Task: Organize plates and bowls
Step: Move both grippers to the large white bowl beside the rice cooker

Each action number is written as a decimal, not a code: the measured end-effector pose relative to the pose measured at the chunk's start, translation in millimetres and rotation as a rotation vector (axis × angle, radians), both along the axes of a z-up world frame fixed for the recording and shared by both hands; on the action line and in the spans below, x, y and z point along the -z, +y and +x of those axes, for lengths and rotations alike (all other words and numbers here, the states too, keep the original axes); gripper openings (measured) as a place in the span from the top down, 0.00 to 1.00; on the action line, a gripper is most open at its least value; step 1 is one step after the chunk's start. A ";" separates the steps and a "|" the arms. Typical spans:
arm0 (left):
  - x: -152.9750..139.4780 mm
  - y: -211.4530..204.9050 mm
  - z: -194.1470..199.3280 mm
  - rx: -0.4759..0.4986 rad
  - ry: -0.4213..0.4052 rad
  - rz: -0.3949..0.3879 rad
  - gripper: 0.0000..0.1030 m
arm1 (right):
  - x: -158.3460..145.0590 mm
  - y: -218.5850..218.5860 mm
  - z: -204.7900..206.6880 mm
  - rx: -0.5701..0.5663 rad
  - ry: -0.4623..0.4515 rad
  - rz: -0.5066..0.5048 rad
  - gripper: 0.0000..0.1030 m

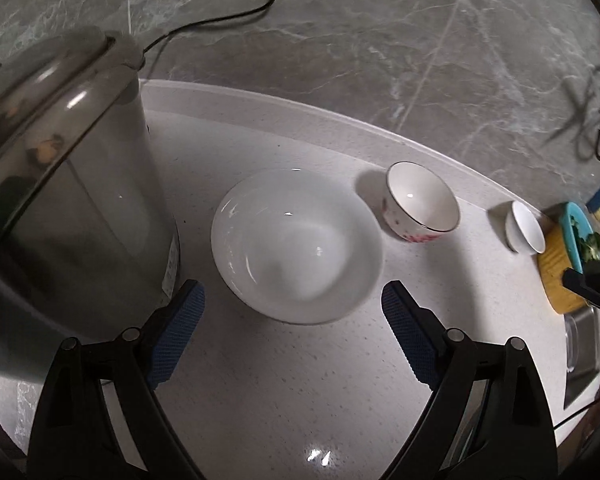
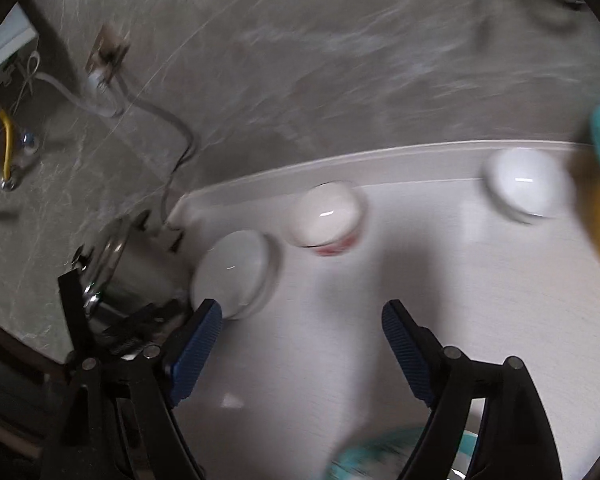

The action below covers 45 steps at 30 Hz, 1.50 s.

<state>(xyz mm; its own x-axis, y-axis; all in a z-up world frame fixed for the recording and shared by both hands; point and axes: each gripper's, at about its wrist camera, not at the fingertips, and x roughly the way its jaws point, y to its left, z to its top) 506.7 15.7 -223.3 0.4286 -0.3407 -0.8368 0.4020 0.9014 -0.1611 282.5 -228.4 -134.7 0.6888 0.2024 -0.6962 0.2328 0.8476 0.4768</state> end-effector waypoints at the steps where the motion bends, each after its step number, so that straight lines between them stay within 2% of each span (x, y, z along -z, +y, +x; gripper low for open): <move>1: 4.1 -2.4 2.3 -0.003 0.012 0.006 0.12 | 4.0 7.5 14.0 -0.025 0.022 -0.007 0.18; 7: 17.6 -17.1 31.1 0.000 0.087 0.006 0.12 | 35.2 25.1 94.4 -0.114 0.183 -0.006 0.18; 11: 18.7 -32.5 47.1 -0.004 0.090 0.015 0.12 | 54.6 24.2 123.9 -0.135 0.213 0.017 0.19; 14: 29.1 -43.4 57.1 -0.008 0.111 0.030 0.12 | 71.1 25.2 137.1 -0.137 0.236 0.043 0.26; 22: 56.6 -45.9 70.0 -0.044 0.150 0.041 0.12 | 97.6 26.2 158.8 -0.153 0.271 0.089 0.31; 27: 73.5 -42.1 75.9 -0.073 0.201 0.001 0.12 | 106.5 27.7 171.9 -0.158 0.286 0.121 0.41; 31: 80.6 -43.2 80.8 -0.084 0.214 -0.019 0.13 | 113.3 27.8 176.9 -0.153 0.296 0.144 0.43; 32: 82.0 -43.7 83.1 -0.086 0.215 -0.028 0.14 | 114.3 26.8 175.4 -0.150 0.297 0.147 0.43; 34: 82.8 -40.4 84.2 -0.105 0.208 -0.025 0.25 | 116.7 26.9 175.1 -0.146 0.299 0.150 0.44; 36: 86.0 -36.1 88.5 -0.122 0.207 -0.015 0.48 | 119.1 27.3 174.9 -0.143 0.301 0.155 0.46; 37: 87.9 -35.0 89.7 -0.119 0.209 -0.005 0.53 | 120.3 27.5 174.5 -0.141 0.302 0.155 0.47; 38: 90.5 -36.7 88.5 -0.105 0.208 0.017 0.55 | 122.2 28.1 174.3 -0.139 0.302 0.162 0.47; 43: 96.3 -39.2 87.4 -0.104 0.213 0.021 0.57 | 126.9 35.4 175.7 -0.151 0.301 0.160 0.47; 45: 98.6 -42.4 88.4 -0.102 0.218 0.034 0.63 | 126.8 39.4 178.7 -0.165 0.299 0.147 0.48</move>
